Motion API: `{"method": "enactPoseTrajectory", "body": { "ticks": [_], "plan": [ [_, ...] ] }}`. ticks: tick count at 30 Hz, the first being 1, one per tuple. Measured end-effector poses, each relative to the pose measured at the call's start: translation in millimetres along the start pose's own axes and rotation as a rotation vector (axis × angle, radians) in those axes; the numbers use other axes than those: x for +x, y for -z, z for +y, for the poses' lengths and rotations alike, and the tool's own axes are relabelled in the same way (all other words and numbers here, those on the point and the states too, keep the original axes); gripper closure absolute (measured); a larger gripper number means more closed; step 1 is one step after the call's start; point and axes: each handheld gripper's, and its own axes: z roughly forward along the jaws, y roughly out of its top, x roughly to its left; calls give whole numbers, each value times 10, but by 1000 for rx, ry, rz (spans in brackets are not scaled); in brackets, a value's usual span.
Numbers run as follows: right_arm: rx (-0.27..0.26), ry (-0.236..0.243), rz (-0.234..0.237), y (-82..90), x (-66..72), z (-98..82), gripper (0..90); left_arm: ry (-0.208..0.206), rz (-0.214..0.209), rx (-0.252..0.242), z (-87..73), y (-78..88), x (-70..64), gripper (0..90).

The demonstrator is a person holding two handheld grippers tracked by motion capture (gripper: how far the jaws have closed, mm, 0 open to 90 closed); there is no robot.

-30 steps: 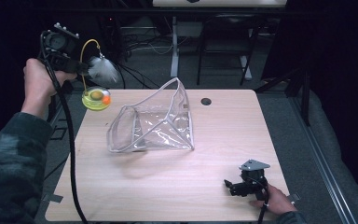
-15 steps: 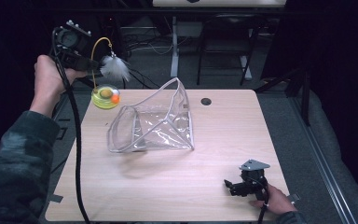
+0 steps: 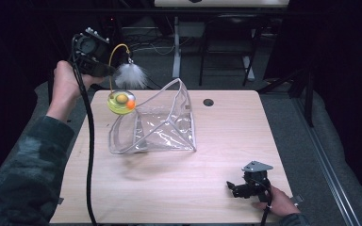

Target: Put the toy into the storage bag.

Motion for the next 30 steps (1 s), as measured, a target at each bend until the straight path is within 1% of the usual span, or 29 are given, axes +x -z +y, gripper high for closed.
{"method": "enactPoseTrajectory", "body": {
  "ticks": [1, 3, 11, 12, 13, 14, 17, 19, 20, 21, 24, 25, 30],
  "plan": [
    [1, 1, -1, 0, 0, 0, 0, 0, 0, 0, 0, 0, 0, 884],
    [1, 1, -1, 0, 0, 0, 0, 2, -13, -2, -13, -27, -33, 885],
    [-2, -2, 2, -1, 1, 0, 0, -18, -54, -1, -50, -121, -172, 885],
    [1, 1, -2, 1, -1, 0, 0, -18, -67, 1, -52, -128, -179, 884],
    [1, 1, -2, 1, -1, 0, 0, -16, -72, -4, -56, -138, -189, 884],
    [1, 1, -1, 0, -1, 0, 0, -22, -77, 1, -66, -159, -212, 885],
    [1, 1, -1, 0, 0, 0, 0, -20, -86, 5, -83, -190, -233, 884],
    [1, 1, -1, 0, -1, 0, 0, -14, -104, 6, -102, -221, -249, 885],
    [1, 1, -1, 0, 0, 0, 0, -14, -105, 10, -109, -235, -259, 885],
    [-2, -2, 2, -1, 1, 0, 0, -12, -118, 15, -123, -265, -273, 885],
    [-2, -2, 2, -1, 1, 0, 0, -16, -114, 16, -134, -288, -290, 885],
    [1, 1, -1, 0, 0, 0, 0, -16, -123, 19, -140, -304, -295, 884],
    [1, 1, -1, 0, -1, 0, 0, -24, -137, 36, -186, -409, -342, 885]
  ]
}}
